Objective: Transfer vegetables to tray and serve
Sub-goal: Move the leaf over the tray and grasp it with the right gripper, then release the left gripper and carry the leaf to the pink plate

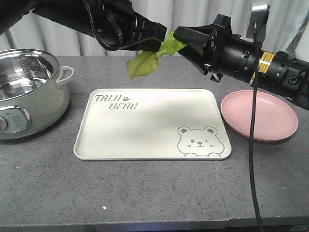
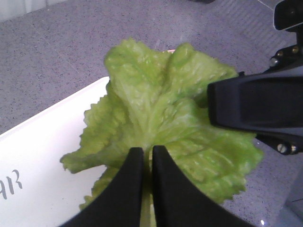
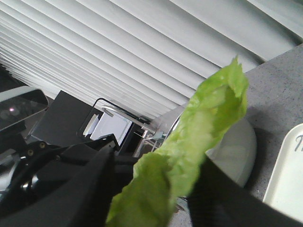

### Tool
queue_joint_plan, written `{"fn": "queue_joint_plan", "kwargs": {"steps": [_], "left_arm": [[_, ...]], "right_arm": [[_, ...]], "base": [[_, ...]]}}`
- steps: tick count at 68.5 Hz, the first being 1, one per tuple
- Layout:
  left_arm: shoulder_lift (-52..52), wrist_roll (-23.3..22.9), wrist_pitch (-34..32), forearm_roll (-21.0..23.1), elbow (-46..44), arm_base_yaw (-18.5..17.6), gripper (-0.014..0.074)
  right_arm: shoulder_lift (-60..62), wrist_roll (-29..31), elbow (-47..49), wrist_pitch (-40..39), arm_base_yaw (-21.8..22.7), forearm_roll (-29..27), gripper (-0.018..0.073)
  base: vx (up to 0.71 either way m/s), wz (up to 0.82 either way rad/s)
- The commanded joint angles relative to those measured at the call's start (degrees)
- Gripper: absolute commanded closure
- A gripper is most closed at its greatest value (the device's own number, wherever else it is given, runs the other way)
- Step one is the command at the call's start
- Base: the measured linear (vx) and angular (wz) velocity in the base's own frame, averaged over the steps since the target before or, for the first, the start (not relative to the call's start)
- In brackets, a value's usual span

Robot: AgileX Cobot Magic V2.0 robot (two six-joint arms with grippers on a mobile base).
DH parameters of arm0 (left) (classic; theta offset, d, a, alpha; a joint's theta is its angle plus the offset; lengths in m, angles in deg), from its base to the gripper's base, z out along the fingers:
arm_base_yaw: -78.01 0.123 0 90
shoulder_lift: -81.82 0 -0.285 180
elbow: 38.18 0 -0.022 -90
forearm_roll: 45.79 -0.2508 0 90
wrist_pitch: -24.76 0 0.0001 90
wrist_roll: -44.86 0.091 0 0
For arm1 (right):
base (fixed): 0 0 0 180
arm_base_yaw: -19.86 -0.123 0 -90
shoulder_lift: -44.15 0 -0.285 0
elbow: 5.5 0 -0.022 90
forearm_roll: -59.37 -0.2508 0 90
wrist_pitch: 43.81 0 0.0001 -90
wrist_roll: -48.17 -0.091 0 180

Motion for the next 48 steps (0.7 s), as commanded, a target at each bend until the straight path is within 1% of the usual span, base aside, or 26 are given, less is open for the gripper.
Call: {"fn": "queue_joint_plan", "kwargs": {"steps": [1,3,8,16,22,27,35,39,44,48], "left_arm": [[2.69,0.01,-2.99,2.13,-1.2,-0.45,0.0603],[2.69,0.01,-3.0,2.13,-1.2,-0.45,0.0602],[2.69,0.01,-3.0,2.13,-1.2,-0.45,0.0598],[2.79,0.01,-3.61,2.23,-1.2,-0.45,0.057],[3.16,0.01,-3.67,2.71,-1.24,-0.45,0.051],[3.61,0.01,-3.8,2.64,-1.3,-0.45,0.0433],[4.41,0.01,-3.82,2.48,-1.43,-0.45,0.0271],[4.7,0.01,-3.96,2.38,-1.43,-0.38,0.0187],[5.1,0.01,-3.57,1.94,-1.43,-0.27,0.0115],[5.44,0.01,-3.34,1.53,-1.43,-0.2,0.0081]], "right_arm": [[1.96,0.72,1.7,-1.59,0.18,-0.49,0.0421],[1.96,0.8,1.7,-1.59,0.18,-0.02,0.0475],[1.96,0.88,1.7,-1.59,0.18,0.98,0.0577],[1.96,0.92,1.7,-1.59,0.18,1.27,0.0569],[1.96,0.99,1.7,-1.59,0.18,1.27,0.0569],[1.96,1.33,1.7,-1.59,0.18,1.27,0.0568],[1.96,1.66,1.7,-1.59,0.18,1.27,0.0566],[1.96,2.89,1.7,-1.59,0.18,1.27,0.0566],[1.96,4.26,1.7,-1.59,0.18,1.27,0.0565],[1.96,4.68,1.76,-1.59,0.5,0.98,0.0565]], "base": [[0.0,0.0],[0.0,0.0],[0.0,0.0],[0.0,0.0],[0.0,0.0],[0.0,0.0],[0.0,0.0],[0.0,0.0],[0.0,0.0],[0.0,0.0]]}}
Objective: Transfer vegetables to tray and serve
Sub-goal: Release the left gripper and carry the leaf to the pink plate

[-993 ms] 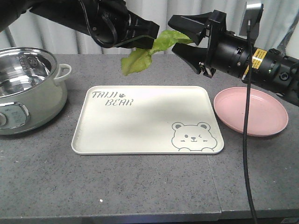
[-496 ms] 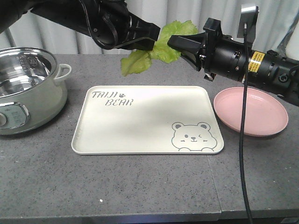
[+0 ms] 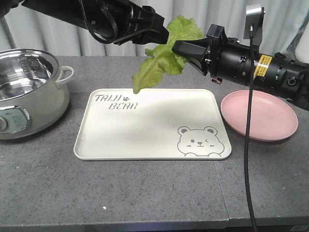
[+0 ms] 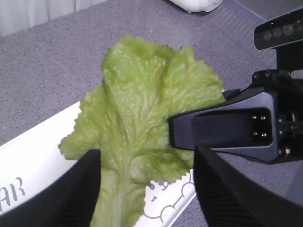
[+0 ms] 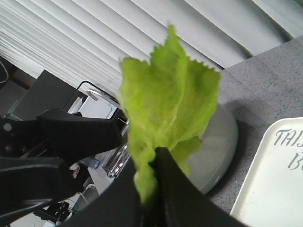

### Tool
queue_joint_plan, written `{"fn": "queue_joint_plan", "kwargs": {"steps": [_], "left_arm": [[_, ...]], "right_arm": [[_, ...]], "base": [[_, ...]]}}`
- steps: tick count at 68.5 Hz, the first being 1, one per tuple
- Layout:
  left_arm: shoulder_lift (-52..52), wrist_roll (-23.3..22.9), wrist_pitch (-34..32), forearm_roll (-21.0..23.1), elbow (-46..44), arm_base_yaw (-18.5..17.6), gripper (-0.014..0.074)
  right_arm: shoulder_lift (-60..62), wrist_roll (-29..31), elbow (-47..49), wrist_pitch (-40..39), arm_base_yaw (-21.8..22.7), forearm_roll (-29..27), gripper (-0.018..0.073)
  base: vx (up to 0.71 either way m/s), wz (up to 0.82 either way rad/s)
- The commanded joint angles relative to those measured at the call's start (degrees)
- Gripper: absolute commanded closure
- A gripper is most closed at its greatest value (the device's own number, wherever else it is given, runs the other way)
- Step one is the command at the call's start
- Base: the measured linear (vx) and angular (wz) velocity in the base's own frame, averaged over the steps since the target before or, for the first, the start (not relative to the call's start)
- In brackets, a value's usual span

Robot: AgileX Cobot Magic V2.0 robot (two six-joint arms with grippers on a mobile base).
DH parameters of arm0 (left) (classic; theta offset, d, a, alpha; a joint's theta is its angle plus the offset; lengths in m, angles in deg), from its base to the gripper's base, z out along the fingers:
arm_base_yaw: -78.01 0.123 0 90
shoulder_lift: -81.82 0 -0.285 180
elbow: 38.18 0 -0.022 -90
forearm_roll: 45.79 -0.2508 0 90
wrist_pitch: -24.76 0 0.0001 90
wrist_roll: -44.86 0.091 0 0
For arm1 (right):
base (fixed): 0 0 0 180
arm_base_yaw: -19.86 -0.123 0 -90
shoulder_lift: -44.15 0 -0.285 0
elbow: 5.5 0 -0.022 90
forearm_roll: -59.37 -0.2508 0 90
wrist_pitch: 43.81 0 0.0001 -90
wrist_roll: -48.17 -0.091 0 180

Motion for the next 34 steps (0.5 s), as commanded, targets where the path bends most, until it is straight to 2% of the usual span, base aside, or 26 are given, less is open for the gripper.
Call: {"fn": "queue_joint_plan", "kwargs": {"steps": [1,7,15,19,26,34], "left_arm": [[3.61,0.01,-2.87,0.99,-1.43,-0.2,0.0076],[4.12,-0.11,-2.29,-1.42,-1.43,-0.2,0.0071],[4.96,-0.19,0.07,-7.86,-1.43,-0.2,0.0083],[5.19,-0.67,1.38,-11.22,-1.43,-0.2,0.0093],[5.19,-2.28,3.06,-15.69,-1.43,-0.2,0.0115],[4.87,-2.68,3.52,-18.29,-1.43,-0.2,0.0144]], "right_arm": [[1.96,1.9,1.76,-1.99,0.7,-2.89,0.0565],[1.96,2.26,1.76,-3.55,3.32,-2.89,0.0565],[1.96,1.64,1.76,-6.84,9.65,-2.11,0.0565],[1.96,-0.21,1.76,-6.95,13.65,0.06,0.0565],[1.96,-3.21,1.76,-6.6,19.26,8.2,0.0565],[1.96,-5.45,1.69,-3.63,24.14,18.2,0.0565]], "base": [[0.0,0.0],[0.0,0.0],[0.0,0.0],[0.0,0.0],[0.0,0.0],[0.0,0.0]]}}
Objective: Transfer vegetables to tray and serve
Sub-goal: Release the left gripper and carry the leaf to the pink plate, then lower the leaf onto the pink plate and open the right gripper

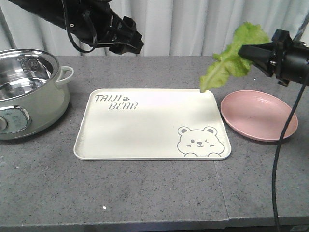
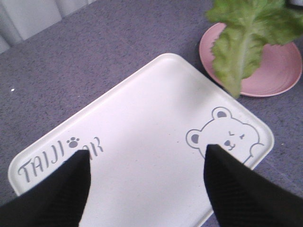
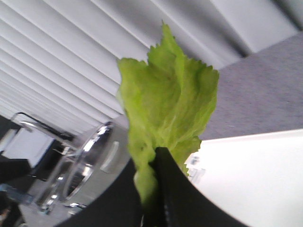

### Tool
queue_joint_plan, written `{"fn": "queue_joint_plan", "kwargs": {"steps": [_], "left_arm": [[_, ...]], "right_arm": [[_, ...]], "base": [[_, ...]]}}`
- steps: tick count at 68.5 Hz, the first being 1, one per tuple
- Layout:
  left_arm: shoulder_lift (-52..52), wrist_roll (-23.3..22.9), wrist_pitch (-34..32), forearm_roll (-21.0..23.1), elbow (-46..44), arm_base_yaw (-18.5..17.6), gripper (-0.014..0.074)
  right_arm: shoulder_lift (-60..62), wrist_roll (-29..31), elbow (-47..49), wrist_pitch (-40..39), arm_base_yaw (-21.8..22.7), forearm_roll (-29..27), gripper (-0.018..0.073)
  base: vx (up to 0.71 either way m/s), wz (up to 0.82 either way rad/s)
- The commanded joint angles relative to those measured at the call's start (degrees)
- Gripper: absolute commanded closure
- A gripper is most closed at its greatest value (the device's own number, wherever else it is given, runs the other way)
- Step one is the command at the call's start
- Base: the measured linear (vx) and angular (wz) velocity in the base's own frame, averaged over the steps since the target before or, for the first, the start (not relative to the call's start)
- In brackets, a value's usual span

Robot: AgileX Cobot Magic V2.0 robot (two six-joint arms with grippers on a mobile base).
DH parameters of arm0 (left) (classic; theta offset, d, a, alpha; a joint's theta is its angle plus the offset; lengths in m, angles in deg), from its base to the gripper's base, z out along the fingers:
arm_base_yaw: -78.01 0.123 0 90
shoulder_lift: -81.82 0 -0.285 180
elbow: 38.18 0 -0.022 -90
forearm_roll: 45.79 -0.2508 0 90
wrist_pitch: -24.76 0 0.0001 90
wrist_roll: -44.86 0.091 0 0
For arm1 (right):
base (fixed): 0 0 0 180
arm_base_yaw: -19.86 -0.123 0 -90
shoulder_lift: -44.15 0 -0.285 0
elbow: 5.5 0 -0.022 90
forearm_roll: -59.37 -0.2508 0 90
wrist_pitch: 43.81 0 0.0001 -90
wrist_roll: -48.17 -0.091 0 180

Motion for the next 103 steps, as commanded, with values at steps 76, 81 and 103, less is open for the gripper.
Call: {"fn": "queue_joint_plan", "kwargs": {"steps": [76,81,103], "left_arm": [[2.54,-1.93,-0.38,-2.06,-1.16,-0.2,0.022],[2.54,-1.94,-0.32,-2.06,-1.16,-0.2,0.022],[2.54,-1.99,0.07,-2.03,-1.16,-0.2,0.022]], "right_arm": [[-9.18,-1.45,1.75,20.24,4.9,18.54,0.0132],[-9.18,-1.45,1.75,21.17,5.32,18.54,0.0132],[-9.05,2.94,1.75,23.9,5.51,18.54,0.0132]], "base": [[0.0,0.0],[0.0,0.0],[0.0,0.0]]}}
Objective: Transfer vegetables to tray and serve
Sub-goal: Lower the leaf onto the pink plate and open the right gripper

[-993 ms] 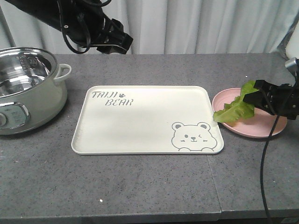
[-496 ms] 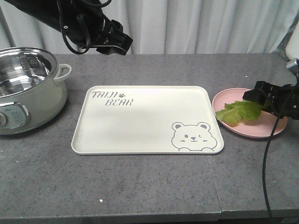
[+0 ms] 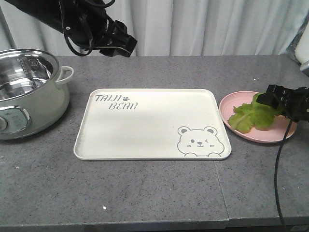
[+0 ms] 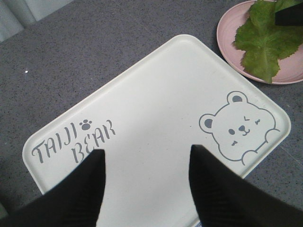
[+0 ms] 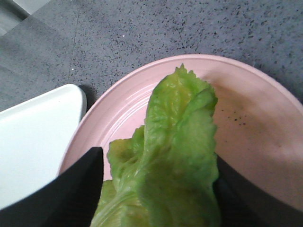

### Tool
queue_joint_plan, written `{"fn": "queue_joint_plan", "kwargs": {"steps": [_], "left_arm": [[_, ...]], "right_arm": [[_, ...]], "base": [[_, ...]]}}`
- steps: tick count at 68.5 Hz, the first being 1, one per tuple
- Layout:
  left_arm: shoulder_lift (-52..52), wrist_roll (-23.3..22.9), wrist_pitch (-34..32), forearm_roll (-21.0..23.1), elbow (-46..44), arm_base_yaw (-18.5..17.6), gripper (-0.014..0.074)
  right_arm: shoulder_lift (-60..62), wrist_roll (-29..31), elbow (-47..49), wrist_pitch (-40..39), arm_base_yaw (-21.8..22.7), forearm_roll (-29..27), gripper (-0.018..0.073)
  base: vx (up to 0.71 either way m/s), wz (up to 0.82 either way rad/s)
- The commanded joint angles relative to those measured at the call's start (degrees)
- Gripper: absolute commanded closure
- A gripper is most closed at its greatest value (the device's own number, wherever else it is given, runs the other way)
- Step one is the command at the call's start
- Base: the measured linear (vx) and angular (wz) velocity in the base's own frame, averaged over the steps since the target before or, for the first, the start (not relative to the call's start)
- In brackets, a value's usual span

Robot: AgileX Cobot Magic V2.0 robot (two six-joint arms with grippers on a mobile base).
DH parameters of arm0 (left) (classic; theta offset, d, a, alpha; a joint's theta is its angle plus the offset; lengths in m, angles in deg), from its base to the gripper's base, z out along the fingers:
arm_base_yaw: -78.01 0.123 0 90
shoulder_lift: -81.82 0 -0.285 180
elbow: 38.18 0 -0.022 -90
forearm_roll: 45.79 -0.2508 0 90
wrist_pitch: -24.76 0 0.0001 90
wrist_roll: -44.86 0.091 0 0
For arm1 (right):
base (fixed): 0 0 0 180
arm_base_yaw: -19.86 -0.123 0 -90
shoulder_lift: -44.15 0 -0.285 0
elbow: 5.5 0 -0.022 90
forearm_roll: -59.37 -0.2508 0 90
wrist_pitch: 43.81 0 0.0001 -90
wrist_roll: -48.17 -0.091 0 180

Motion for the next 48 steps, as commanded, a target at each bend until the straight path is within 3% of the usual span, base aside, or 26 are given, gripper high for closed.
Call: {"fn": "queue_joint_plan", "kwargs": {"steps": [1,32,48], "left_arm": [[2.54,-0.61,-2.4,0.7,-1.16,-0.2,0.022],[2.5,-0.61,-2.11,0.7,-1.16,-0.2,0.022],[0.97,-0.61,-1.63,0.72,-1.16,-0.2,0.022]], "right_arm": [[2.72,2.76,1.69,2.04,0.35,-0.92,0.0132],[4.75,12.27,1.73,12.36,0.18,-0.92,0.0132],[10.76,12.03,1.62,16.25,0.64,-0.92,0.0133]], "base": [[0.0,0.0],[0.0,0.0],[0.0,0.0]]}}
